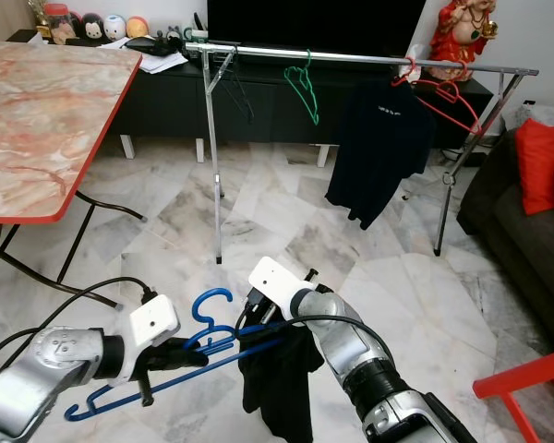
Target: Hang hanger
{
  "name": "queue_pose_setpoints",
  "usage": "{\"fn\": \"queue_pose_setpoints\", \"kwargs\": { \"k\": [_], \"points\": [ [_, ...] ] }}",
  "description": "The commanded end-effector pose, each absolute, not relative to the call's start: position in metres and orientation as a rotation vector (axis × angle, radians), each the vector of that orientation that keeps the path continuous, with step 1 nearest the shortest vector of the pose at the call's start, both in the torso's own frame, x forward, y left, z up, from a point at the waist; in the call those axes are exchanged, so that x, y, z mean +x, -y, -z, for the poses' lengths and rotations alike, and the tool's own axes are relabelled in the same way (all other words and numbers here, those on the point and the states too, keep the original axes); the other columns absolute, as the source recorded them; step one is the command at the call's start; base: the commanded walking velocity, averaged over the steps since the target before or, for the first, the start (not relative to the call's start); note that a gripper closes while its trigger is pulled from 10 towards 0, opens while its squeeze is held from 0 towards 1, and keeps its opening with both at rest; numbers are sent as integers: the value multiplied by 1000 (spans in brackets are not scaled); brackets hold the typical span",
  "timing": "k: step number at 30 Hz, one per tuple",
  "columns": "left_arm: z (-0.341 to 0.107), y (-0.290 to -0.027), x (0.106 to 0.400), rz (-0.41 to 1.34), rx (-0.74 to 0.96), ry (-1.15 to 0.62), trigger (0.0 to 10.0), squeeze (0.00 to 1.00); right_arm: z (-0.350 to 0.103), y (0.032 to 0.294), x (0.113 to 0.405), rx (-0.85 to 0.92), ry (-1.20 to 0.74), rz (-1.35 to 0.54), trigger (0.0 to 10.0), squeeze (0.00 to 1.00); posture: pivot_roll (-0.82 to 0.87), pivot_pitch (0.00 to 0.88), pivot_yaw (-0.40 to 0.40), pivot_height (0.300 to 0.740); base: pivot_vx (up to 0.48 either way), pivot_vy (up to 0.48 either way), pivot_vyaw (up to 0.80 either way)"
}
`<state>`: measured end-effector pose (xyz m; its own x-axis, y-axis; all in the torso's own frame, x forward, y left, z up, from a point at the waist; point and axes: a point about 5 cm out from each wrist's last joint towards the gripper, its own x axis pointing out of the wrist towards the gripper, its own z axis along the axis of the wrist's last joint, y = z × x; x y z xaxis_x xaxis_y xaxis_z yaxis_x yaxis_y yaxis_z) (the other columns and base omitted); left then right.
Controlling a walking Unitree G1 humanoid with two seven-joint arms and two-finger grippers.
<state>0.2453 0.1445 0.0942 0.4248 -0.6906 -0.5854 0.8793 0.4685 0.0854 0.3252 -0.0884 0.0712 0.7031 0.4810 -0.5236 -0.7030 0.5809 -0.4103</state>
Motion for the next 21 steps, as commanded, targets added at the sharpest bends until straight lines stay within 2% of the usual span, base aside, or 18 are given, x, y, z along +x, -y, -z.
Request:
{"fn": "queue_pose_setpoints", "kwargs": {
  "k": [1, 11, 21],
  "points": [
    [-98, -142, 252, 980, 454, -477, 10000, 0, -83, 83, 329, -653, -329, -721, 10000, 0, 15, 0, -142, 740, 0, 0, 0],
    [-95, -139, 260, 924, 477, -458, 10000, 0, -81, 79, 325, -655, -329, -737, 10000, 0, 14, 0, -146, 740, 0, 0, 0],
    [-90, -113, 261, 958, 455, -433, 10000, 0, -93, 56, 321, -648, -269, -801, 10000, 0, 16, 0, -145, 740, 0, 0, 0]
  ]
}}
